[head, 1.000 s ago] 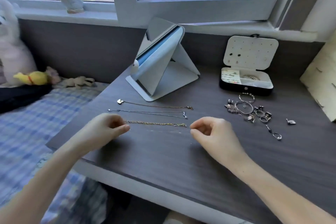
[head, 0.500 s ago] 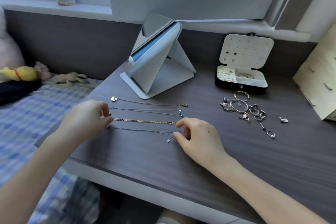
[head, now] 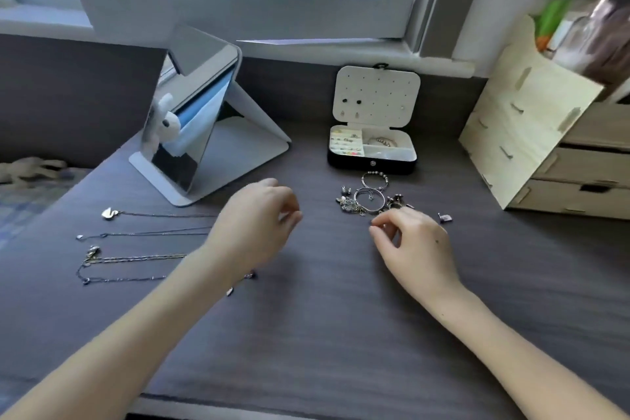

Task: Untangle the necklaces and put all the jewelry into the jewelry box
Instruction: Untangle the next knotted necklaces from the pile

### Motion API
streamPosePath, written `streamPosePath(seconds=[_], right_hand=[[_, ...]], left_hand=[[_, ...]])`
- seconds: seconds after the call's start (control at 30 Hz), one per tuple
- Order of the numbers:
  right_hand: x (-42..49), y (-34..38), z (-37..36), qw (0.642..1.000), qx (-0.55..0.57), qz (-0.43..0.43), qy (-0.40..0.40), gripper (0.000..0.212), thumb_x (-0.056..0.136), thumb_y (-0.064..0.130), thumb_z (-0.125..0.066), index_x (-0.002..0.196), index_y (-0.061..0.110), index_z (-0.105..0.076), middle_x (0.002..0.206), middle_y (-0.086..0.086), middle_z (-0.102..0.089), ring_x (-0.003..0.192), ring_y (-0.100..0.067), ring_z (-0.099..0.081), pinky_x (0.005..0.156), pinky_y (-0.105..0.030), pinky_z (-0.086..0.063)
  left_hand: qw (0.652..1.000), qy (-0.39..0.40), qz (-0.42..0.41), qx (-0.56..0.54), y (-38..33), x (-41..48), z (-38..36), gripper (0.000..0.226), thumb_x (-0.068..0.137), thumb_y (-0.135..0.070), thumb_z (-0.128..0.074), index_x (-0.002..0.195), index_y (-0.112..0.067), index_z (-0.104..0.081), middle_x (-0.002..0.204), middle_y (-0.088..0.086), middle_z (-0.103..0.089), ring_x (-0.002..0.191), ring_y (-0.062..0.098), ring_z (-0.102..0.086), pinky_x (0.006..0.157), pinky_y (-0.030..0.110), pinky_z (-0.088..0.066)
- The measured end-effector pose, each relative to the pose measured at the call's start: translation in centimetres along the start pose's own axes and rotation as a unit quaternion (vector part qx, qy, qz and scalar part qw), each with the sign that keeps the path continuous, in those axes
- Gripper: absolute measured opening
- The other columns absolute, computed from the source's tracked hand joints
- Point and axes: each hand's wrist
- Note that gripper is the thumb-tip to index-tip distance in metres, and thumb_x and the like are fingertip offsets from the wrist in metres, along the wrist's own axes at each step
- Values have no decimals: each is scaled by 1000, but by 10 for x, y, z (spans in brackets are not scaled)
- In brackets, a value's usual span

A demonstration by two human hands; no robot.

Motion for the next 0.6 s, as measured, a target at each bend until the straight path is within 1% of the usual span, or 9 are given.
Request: streamPosePath(seconds=[0.07, 0.13, 0.17, 0.2, 0.27, 0.33, 0.4, 0.47, 0.6], right_hand=[[8, -9, 0, 1000, -22, 14, -17, 4, 75, 20, -69, 75, 16, -68, 68, 4, -61, 67, -22, -57, 61, -30, -43], [14, -15, -3, 998, -47, 31, -10, 15, 72, 29, -66, 78, 16, -68, 69, 2, -61, 67, -24, -58, 59, -30, -44], [16, -17, -5, 997, -60, 42, -4, 18, 70, 32, -65, 79, 16, -68, 69, 2, -61, 67, -25, -58, 59, -31, -46], [18, -19, -7, 996, -73, 51, 5, 20, 69, 34, -65, 79, 17, -68, 70, 1, -61, 67, -25, -58, 58, -32, -47], [20, -23, -11, 994, -91, 58, 19, 19, 70, 36, -66, 74, 18, -66, 69, 1, -60, 66, -25, -56, 56, -32, -47], [21, -27, -14, 993, -96, 60, 19, 16, 70, 31, -70, 67, 18, -62, 67, 1, -58, 64, -24, -55, 54, -30, -44], [21, -32, -14, 993, -102, 50, 13, 20, 68, 23, -77, 64, 18, -59, 66, 1, -57, 62, -25, -55, 52, -28, -40], [22, -36, -12, 993, -110, 31, 4, 23, 66, 20, -81, 62, 17, -59, 65, 0, -57, 60, -25, -55, 52, -26, -37], [23, -44, -11, 995, -101, 1, -4, 19, 66, 16, -80, 65, 17, -61, 66, -1, -57, 62, -28, -55, 53, -32, -44]], left_hand=[[999, 18, -28, -9, -15, 20, -23, 19, 91, -28, -59, 100, -16, -69, 102, 5, -59, 97, 26, -55, 80, 31, -39], [997, 32, -71, -6, -25, 38, -42, 22, 91, -27, -59, 107, -15, -68, 111, 5, -60, 102, 29, -53, 87, 34, -41], [995, 37, -94, -2, -27, 45, -50, 23, 90, -27, -60, 108, -15, -68, 111, 5, -62, 101, 31, -53, 87, 38, -43], [993, 43, -107, 2, -29, 51, -56, 23, 89, -27, -60, 107, -16, -68, 110, 5, -63, 99, 32, -54, 86, 41, -44], [992, 57, -112, 13, -29, 57, -63, 20, 88, -29, -60, 103, -18, -68, 107, 3, -64, 96, 31, -55, 83, 41, -45], [991, 64, -114, 25, -27, 57, -66, 17, 88, -30, -58, 98, -19, -66, 102, 2, -63, 93, 30, -55, 81, 40, -45], [990, 70, -116, 28, -25, 54, -65, 14, 86, -29, -57, 92, -19, -65, 98, 3, -62, 90, 30, -54, 78, 39, -45], [989, 79, -120, 19, -20, 47, -59, 18, 82, -31, -53, 85, -18, -64, 92, 3, -62, 84, 30, -54, 74, 39, -46], [986, 113, -125, 0, -15, 28, -43, 18, 78, -34, -53, 79, -21, -65, 82, -1, -60, 75, 26, -55, 67, 36, -48]])
Point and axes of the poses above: each hand's wrist, its own x-axis towards the middle knuckle, its own z-axis out of the back of the hand, y = z × x
